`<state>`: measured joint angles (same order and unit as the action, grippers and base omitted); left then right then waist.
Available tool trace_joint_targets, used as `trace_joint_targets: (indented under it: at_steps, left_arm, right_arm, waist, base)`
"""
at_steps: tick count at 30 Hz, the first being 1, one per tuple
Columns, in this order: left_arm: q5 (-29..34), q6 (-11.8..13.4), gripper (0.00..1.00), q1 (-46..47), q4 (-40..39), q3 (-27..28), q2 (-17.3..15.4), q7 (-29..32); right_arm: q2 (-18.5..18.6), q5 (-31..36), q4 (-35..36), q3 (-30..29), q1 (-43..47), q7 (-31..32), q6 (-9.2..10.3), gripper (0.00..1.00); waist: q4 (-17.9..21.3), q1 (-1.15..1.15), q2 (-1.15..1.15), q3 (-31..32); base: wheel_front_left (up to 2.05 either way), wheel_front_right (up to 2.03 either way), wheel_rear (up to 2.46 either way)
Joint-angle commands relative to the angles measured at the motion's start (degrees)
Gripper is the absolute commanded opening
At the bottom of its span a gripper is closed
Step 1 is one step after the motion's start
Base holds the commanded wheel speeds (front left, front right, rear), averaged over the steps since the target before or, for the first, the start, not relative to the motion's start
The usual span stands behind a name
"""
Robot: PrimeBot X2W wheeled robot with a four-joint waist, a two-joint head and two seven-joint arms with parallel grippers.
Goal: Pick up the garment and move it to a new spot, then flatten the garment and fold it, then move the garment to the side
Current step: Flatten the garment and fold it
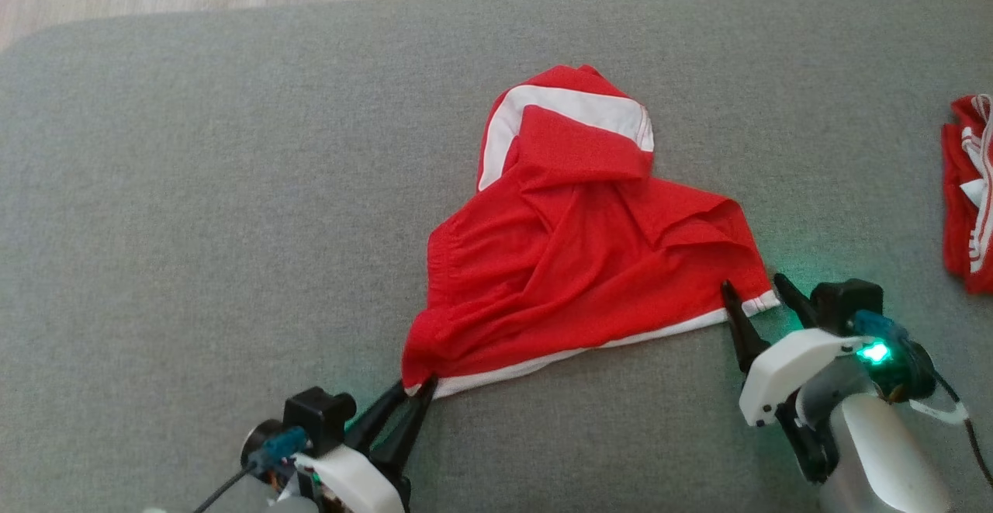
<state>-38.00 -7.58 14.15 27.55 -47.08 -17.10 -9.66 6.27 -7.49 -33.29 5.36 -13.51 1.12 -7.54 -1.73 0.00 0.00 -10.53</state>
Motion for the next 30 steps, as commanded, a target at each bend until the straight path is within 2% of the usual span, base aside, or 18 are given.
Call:
trace_joint_targets:
  at_steps: [1, 2, 3, 4, 8, 12, 15, 19, 20, 21, 22, 25, 30]
  left_arm:
    - [-0.5, 0.1, 0.19, 2.0, -0.7, 0.6, -1.4, -0.6]
    - [-0.9, 0.1, 0.0, 2.1, -0.7, 0.0, -1.4, -0.6]
    - [-1.3, 0.1, 0.0, 2.2, -0.7, -0.4, -1.5, -0.7]
    - [-1.7, 0.1, 0.0, 2.2, -0.7, -0.9, -1.5, -0.8]
    - [-5.1, 0.1, 0.0, 1.8, -2.0, -2.7, -1.8, -0.5]
    - [-14.3, 0.1, 0.0, 0.0, -9.2, -2.4, -3.0, 0.1]
    - [-20.6, 0.1, 0.0, -0.6, -18.7, -1.7, -6.4, 1.6]
    - [-28.8, 0.1, 0.0, -1.2, -33.8, 0.9, -11.2, 3.4]
    - [-28.8, 0.1, 0.0, -1.2, -33.8, 0.9, -11.2, 3.4]
    - [-30.8, 0.1, 0.0, -1.2, -37.6, 1.6, -12.3, 4.1]
    - [-34.3, 0.1, 0.0, -0.9, -44.8, 3.0, -14.3, 5.2]
    - [-38.3, 0.5, 0.0, 0.0, -53.7, 5.9, -16.6, 6.4]
    - [-42.5, 4.9, 0.0, 4.1, -64.2, 9.6, -18.3, 9.5]
  right_arm:
    - [0.5, -0.4, -0.1, 2.3, -1.1, 1.0, 0.05, 0.91]
    - [0.6, -0.6, -0.4, 2.8, -1.2, 1.2, 0.05, 0.45]
    - [0.7, -1.1, -0.6, 3.2, -1.3, 1.1, 0.05, 0.17]
    - [0.8, -1.6, -0.7, 3.4, -1.3, 0.9, 0.05, 0.0]
    - [0.8, -6.1, 0.4, 4.3, -0.9, 0.5, 0.05, 0.0]
    - [1.3, -14.0, 6.3, 4.1, 0.4, 1.4, 0.05, 0.0]
    - [2.8, -21.6, 14.8, 2.9, 2.3, 4.1, 0.05, 0.0]
    - [5.4, -30.6, 29.6, -0.8, 5.5, 9.0, 0.05, 0.0]
    - [5.4, -30.6, 29.6, -0.8, 5.5, 9.0, 0.05, 0.0]
    - [5.7, -32.6, 33.3, -2.1, 6.2, 10.5, 0.05, 0.0]
    - [5.7, -36.0, 40.5, -5.1, 7.3, 13.3, 0.05, 0.0]
    - [4.3, -39.8, 50.2, -9.5, 8.0, 17.9, 0.05, 0.0]
    - [0.0, -43.4, 62.5, -15.2, 5.6, 25.6, 0.05, 0.0]
  waist:
    - [0.0, 0.0, 0.0, 0.1]
    - [0.0, 0.0, 0.0, 0.2]
    - [0.0, 0.0, 0.0, 0.4]
    - [0.0, 0.0, 0.0, 0.6]
    - [0.0, 0.0, 0.0, 2.1]
    - [0.3, 0.0, 0.0, 4.1]
    - [0.4, 0.0, 0.0, 5.6]
    - [0.7, 0.0, 0.0, 7.0]
    - [0.7, 0.0, 0.0, 7.0]
    - [0.8, 0.0, 0.0, 7.2]
    - [1.1, 0.0, 0.0, 7.6]
    - [1.7, 0.0, 0.0, 7.7]
    - [3.0, 0.0, 0.0, 6.6]
  base:
    - [0.0, 0.0, 0.0]
    - [0.0, 0.0, 0.0]
    - [0.0, 0.0, 0.0]
    - [0.0, 0.0, 0.0]
    - [0.0, 0.0, 0.0]
    - [0.0, 0.0, 0.0]
    - [0.0, 0.0, 0.0]
    - [0.0, 0.0, 0.0]
    - [0.0, 0.0, 0.0]
    - [0.0, 0.0, 0.0]
    - [0.0, 0.0, 0.0]
    - [0.0, 0.0, 0.0]
    - [0.0, 0.0, 0.0]
